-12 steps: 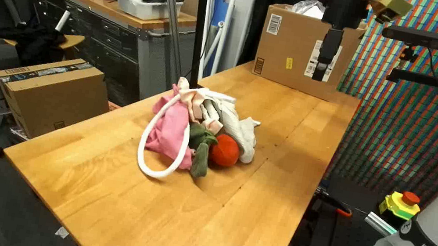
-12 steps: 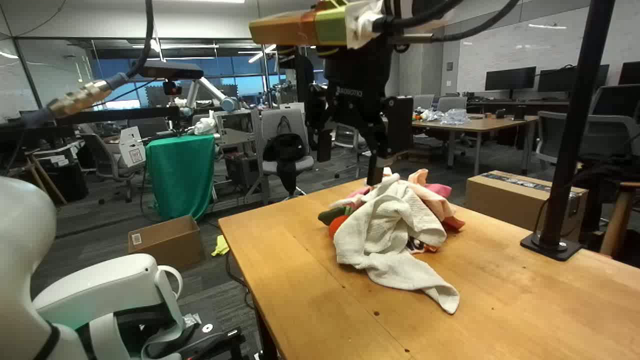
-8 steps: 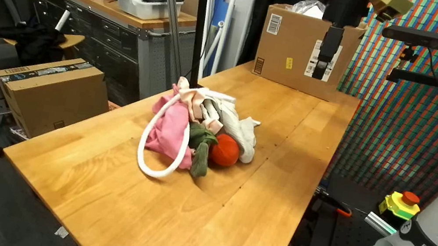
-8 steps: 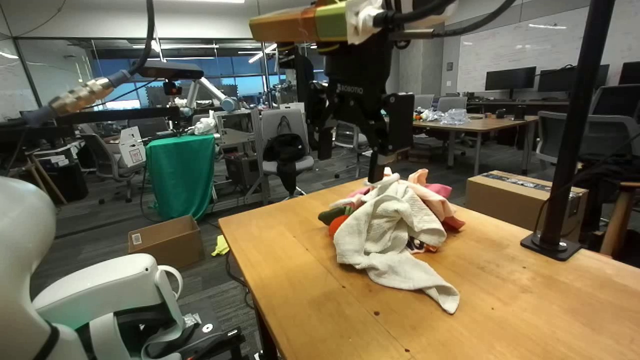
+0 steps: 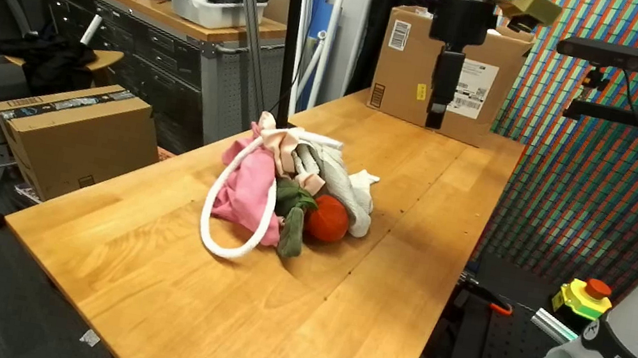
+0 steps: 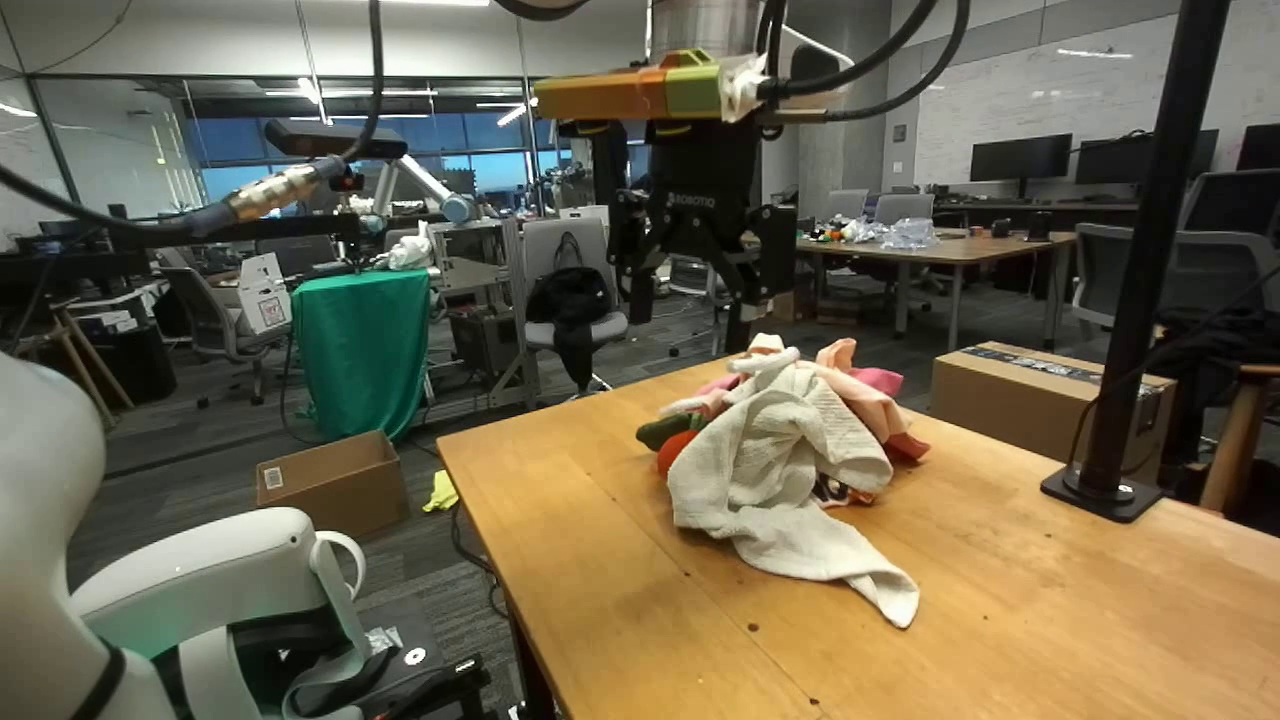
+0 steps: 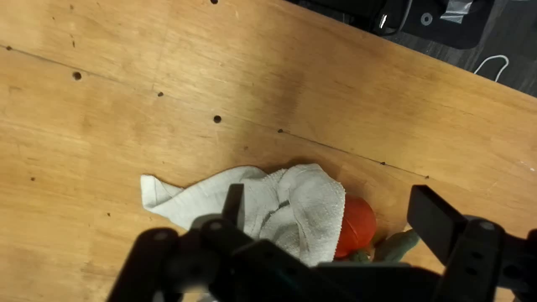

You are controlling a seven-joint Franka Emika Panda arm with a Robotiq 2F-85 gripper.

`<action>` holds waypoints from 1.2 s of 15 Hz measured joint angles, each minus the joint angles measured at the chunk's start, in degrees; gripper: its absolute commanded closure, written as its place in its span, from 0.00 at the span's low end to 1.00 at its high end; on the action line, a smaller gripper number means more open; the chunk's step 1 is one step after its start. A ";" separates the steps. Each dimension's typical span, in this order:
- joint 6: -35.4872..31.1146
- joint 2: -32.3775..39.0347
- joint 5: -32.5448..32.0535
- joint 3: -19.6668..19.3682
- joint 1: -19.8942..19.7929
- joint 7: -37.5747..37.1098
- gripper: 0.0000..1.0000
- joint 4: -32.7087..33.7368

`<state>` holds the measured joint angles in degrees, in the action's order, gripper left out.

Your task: Move the towel to the right, move the rope to the left, move the peach shirt to the right, move the radish forwards

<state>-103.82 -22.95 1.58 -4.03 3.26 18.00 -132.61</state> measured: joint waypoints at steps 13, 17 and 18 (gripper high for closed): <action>-12.37 16.90 -3.30 6.02 2.67 1.33 0.00 10.96; -20.99 21.83 -6.15 6.48 2.67 -0.63 0.00 11.08; -22.60 22.88 -7.41 6.59 2.67 -1.61 0.00 11.16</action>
<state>-126.42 -0.07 -5.83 2.56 5.93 16.39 -121.44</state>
